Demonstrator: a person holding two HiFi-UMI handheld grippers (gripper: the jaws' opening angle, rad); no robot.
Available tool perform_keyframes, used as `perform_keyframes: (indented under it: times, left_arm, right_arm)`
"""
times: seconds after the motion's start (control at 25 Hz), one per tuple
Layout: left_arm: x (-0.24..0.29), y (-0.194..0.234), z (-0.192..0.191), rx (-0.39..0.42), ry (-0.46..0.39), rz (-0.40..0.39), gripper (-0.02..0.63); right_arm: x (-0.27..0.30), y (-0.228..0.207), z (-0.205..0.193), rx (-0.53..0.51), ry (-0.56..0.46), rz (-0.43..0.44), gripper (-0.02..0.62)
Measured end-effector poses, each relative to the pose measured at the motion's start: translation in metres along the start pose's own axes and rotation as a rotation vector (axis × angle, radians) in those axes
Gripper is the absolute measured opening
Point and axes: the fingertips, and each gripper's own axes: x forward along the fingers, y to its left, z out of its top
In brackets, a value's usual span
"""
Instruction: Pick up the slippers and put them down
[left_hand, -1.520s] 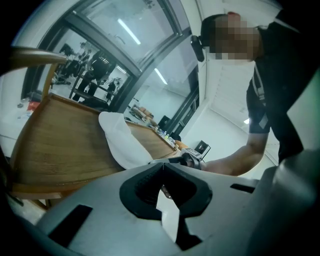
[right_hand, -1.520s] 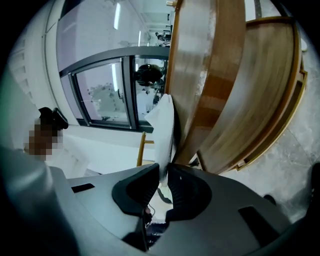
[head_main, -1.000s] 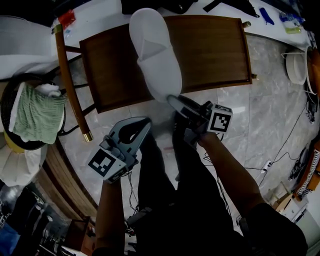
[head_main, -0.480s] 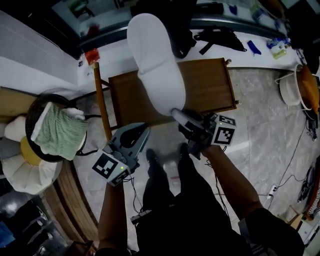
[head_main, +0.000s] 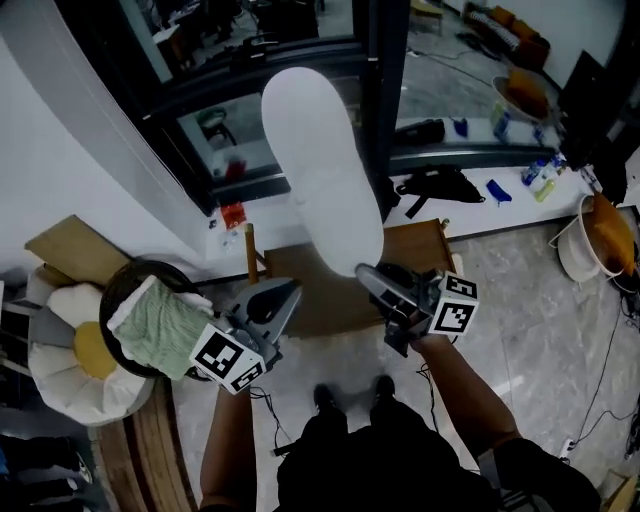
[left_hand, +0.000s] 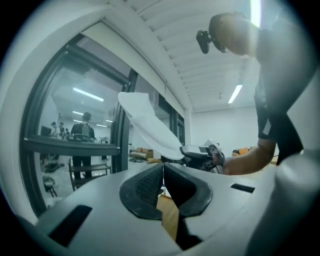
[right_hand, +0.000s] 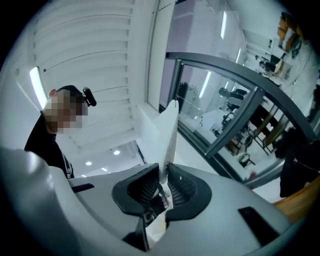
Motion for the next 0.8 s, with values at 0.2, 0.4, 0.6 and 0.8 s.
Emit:
perform_keyframes:
  times: [0.2,0.4,0.6,0.8]
  left_arm:
    - [-0.009,-0.001,0.055,0.05,-0.092,0.005,0.013]
    - [-0.021,-0.015,0.098,0.139,-0.138,0.014,0.014]
    - [-0.029,-0.025,0.129,0.232,-0.159,0.009,0.013]
    - [-0.029,-0.026,0.137,0.249,-0.175,0.003,0.013]
  right_arm:
    - [0.014,0.036,0.034,-0.099,-0.037,0.051,0.06]
    - [0.023,0.078,0.051,-0.157,-0.061,0.116,0.058]
    - [0.028,0.107,0.062,-0.21,-0.096,0.162,0.055]
    - [0.029,0.117,0.066,-0.223,-0.118,0.175,0.052]
